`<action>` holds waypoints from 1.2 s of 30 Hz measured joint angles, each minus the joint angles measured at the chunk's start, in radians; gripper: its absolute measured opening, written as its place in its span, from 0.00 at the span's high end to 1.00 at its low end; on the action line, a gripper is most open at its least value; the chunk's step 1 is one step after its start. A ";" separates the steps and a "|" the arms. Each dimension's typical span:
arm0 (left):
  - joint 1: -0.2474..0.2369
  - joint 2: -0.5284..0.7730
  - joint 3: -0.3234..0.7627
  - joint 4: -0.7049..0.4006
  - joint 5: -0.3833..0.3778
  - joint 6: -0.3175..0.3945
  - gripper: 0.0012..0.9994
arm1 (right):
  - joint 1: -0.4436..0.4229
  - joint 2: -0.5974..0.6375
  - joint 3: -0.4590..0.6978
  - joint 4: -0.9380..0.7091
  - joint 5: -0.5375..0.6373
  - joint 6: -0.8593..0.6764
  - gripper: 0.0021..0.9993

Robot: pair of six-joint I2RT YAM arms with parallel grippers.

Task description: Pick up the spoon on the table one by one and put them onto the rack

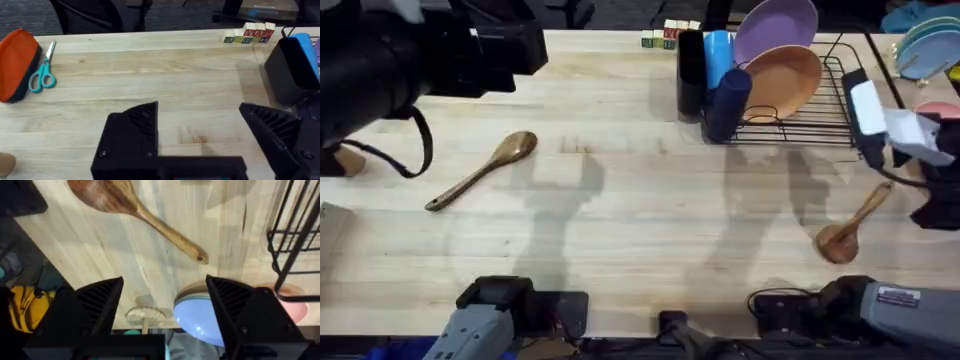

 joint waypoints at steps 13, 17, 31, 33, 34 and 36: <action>0.000 0.000 0.000 0.000 0.000 0.000 0.01 | 0.000 0.000 -0.177 0.163 0.000 0.000 0.00; 0.000 0.000 0.000 0.000 0.000 0.000 0.01 | 0.000 0.000 -0.226 0.206 0.000 0.000 0.00; 0.000 0.000 0.000 0.000 0.000 0.000 0.01 | 0.000 0.000 -0.337 0.338 0.000 0.000 0.00; 0.000 0.000 0.000 0.000 0.000 0.000 0.01 | 0.000 0.000 -0.347 0.340 0.000 0.000 0.00; 0.000 0.000 0.000 0.000 0.000 0.000 0.01 | 0.000 0.000 -0.350 0.341 0.000 0.000 0.00; 0.000 0.000 0.000 0.000 0.000 0.000 0.01 | 0.000 0.000 -0.357 0.355 -0.001 0.000 0.00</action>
